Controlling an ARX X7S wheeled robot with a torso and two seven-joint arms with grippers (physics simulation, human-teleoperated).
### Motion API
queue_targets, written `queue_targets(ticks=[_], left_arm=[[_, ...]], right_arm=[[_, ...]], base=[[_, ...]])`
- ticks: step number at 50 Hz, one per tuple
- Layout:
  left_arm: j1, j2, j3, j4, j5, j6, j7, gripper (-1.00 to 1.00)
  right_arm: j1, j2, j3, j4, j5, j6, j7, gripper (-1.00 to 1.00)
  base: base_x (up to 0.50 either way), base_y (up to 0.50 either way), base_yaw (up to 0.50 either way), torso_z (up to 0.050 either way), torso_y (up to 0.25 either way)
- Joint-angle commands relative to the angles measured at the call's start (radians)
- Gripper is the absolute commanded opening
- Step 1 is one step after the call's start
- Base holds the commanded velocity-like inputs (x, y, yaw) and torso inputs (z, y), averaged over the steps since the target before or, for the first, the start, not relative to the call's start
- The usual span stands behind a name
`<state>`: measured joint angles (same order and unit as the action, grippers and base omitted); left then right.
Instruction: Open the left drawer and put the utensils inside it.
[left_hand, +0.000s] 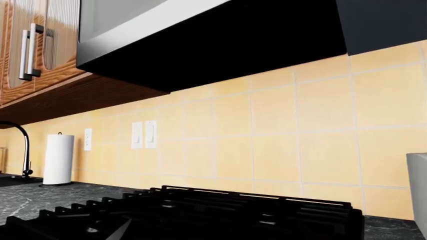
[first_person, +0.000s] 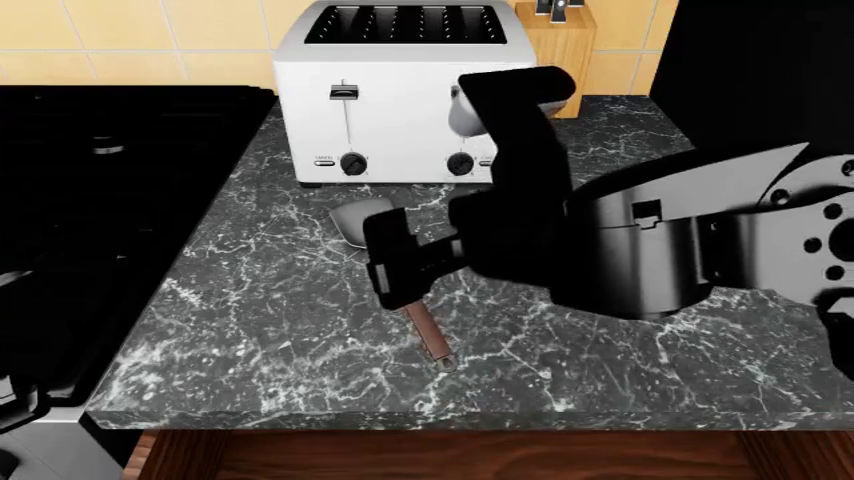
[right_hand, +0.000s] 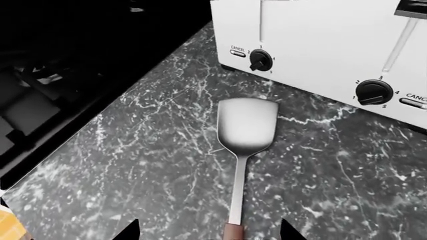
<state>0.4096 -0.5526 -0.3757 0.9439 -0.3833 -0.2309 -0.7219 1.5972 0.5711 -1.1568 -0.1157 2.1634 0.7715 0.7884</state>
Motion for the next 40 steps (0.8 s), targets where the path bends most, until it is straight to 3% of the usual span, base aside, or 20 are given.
queue_targets(ticks=[1,40], left_arm=[[0.003,0.000,-0.002,-0.001,-0.001,0.004,0.000,1.00],[0.008,-0.002,-0.006,-0.003,-0.005,0.009,-0.003,1.00]], right_arm=[[-0.045,-0.017,-0.014,0.015,0.042,-0.052,0.063,1.00],[-0.116,-0.089,-0.085,0.159,-0.027,-0.071,0.034,1.00]], base=[[0.00,0.00,0.00,0.000,0.000],[0.00,0.00,0.00,0.000,0.000]])
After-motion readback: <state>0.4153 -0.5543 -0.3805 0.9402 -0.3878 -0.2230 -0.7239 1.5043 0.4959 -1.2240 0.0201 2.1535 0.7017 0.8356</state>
